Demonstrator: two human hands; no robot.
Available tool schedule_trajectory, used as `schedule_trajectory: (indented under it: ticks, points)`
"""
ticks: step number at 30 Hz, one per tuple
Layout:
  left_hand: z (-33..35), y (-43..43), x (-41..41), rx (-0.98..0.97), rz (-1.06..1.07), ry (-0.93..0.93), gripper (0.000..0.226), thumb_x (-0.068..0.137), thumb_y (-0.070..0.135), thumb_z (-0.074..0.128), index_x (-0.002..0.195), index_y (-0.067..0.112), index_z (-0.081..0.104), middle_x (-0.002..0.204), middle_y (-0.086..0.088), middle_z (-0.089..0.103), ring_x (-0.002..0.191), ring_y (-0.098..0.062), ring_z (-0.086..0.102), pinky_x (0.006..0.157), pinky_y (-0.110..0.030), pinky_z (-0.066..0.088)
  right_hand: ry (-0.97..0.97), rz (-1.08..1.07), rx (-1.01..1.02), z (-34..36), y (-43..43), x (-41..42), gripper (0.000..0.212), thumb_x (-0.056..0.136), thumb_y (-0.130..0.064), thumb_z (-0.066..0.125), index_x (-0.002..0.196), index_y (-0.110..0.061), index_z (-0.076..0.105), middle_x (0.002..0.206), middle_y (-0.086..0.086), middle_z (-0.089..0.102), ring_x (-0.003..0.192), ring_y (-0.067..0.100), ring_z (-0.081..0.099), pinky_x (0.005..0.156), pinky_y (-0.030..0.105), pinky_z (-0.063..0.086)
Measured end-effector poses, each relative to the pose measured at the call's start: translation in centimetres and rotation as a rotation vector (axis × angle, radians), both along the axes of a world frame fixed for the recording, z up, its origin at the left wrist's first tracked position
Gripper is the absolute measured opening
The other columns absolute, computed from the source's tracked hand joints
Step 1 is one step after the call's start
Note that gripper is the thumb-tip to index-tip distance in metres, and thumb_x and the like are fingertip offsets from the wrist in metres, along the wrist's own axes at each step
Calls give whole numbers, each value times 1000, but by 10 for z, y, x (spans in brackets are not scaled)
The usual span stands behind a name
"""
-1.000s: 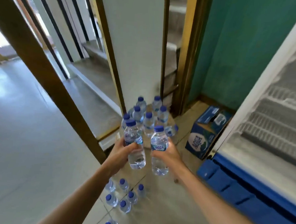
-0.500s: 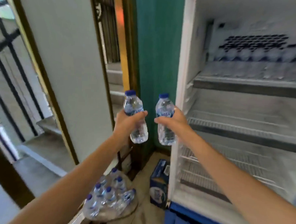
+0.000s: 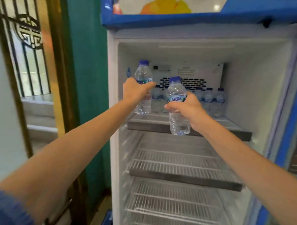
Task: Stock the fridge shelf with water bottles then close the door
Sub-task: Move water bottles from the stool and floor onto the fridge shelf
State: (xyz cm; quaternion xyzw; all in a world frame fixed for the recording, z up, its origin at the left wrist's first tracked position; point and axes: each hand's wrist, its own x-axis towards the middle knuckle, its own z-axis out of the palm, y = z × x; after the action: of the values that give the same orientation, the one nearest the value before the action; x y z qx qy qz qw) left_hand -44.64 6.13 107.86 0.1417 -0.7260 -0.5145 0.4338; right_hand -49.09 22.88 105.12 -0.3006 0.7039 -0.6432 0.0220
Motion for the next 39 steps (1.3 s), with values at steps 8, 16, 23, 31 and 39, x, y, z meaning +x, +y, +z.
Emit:
schedule_trajectory:
  ticks: [8,16,23,31,39]
  points:
    - [-4,-34,-125,108,-35,-103,42,68,29,83,98,8,62,99,-7,68,79,-19,68,72,-30,57,-46,-69,-28,1,19,-79,42,75,-6,76,108,-15,52,92,2,62,73,10,59,44,13,43]
    - [-29,-97,-192,210,-11,-208,63,63,30,86,114,3,59,106,-10,68,97,-26,67,87,-38,55,-40,-109,12,0,-30,-147,50,73,-14,79,113,-10,51,102,7,67,93,21,67,65,24,49]
    - [-53,-146,-238,223,-130,-169,53,62,22,82,107,-1,66,97,-17,71,87,-31,69,78,-43,58,-79,-34,27,-18,-99,-192,39,75,-10,77,103,-17,51,100,7,67,87,18,66,65,21,54]
    - [-69,-155,-258,198,-192,-147,14,73,1,71,82,11,67,82,-11,70,74,-28,68,67,-35,57,-109,39,-88,-38,-150,-226,36,75,12,70,103,-6,58,95,15,64,72,16,61,54,18,54]
    - [-82,-154,-265,84,-57,-144,48,71,3,80,110,-1,54,108,-12,62,88,-22,62,52,-16,52,-34,119,-62,-51,-148,-244,43,78,3,72,102,-27,54,96,-2,67,87,12,64,71,22,51]
